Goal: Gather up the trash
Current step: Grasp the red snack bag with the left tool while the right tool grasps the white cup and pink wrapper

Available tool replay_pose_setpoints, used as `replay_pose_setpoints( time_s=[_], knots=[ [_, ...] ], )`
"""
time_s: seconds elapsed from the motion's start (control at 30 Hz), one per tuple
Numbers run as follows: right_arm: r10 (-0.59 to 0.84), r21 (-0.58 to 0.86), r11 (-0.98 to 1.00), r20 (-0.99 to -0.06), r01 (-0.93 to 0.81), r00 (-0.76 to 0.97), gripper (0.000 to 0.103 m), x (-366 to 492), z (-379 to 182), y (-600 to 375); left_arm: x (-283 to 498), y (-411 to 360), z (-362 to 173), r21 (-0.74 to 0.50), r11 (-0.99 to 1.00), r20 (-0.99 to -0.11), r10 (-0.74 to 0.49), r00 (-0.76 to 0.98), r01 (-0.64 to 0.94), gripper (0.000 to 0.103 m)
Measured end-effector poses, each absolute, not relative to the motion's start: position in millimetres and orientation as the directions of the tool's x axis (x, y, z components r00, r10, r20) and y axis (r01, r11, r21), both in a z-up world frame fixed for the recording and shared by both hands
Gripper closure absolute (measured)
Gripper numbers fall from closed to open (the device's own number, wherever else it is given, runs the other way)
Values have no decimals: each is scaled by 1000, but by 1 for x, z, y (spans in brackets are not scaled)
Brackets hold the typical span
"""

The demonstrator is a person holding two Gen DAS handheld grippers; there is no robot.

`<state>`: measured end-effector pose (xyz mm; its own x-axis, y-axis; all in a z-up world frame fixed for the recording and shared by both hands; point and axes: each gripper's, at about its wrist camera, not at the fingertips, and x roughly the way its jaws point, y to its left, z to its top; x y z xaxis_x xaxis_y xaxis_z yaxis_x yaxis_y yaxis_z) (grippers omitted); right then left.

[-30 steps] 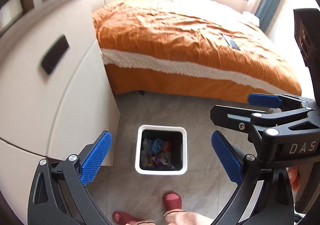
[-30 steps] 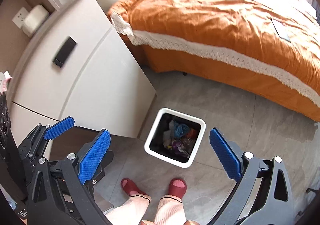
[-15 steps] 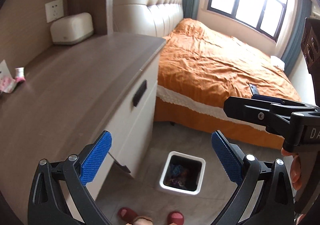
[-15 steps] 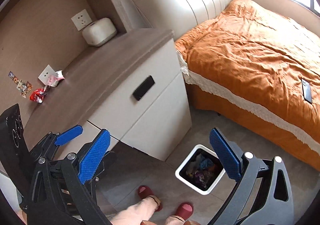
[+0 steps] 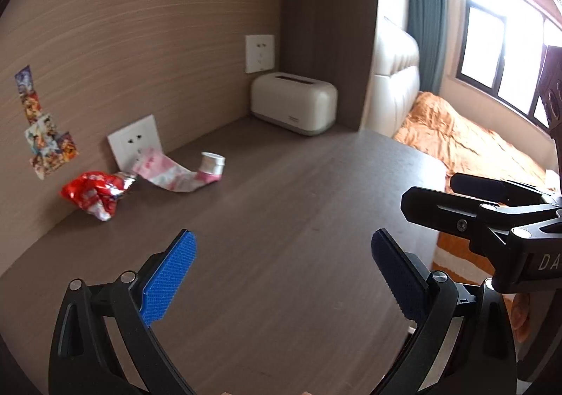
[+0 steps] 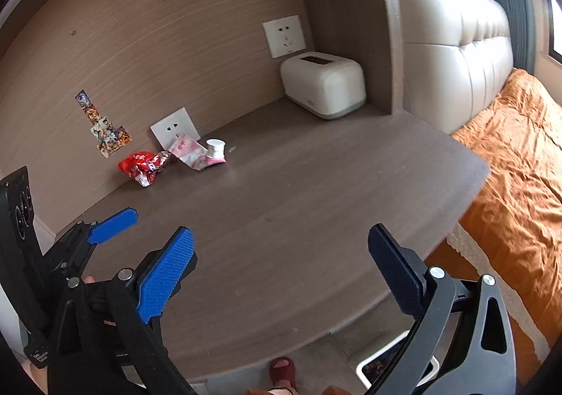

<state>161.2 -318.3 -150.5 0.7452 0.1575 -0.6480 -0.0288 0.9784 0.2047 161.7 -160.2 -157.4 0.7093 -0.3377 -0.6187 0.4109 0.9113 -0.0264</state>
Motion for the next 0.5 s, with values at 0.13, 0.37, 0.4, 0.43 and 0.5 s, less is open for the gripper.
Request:
replay_pose_setpoints(
  time_s=[0.13, 0.37, 0.4, 0.43, 0.5],
  knots=[
    [197, 217, 974, -641, -71, 742, 4, 204, -150, -299, 189, -134, -155, -5, 936, -613, -281, 738, 352, 5],
    [237, 243, 965, -661, -95, 712, 4, 262, -164, -278, 235, -94, -160, -7, 964, -620, -213, 755, 266, 5],
    [241, 244, 965, -668, -98, 704, 4, 269, -167, -275, 240, -90, -162, -5, 968, -622, -200, 757, 251, 5],
    [241, 240, 965, -677, -101, 695, 4, 278, -172, -271, 247, -85, -164, -4, 972, -625, -186, 758, 235, 5],
    [220, 217, 972, -700, -90, 679, 4, 292, -180, -264, 256, -76, -168, -12, 978, -632, -169, 757, 208, 5]
  ],
)
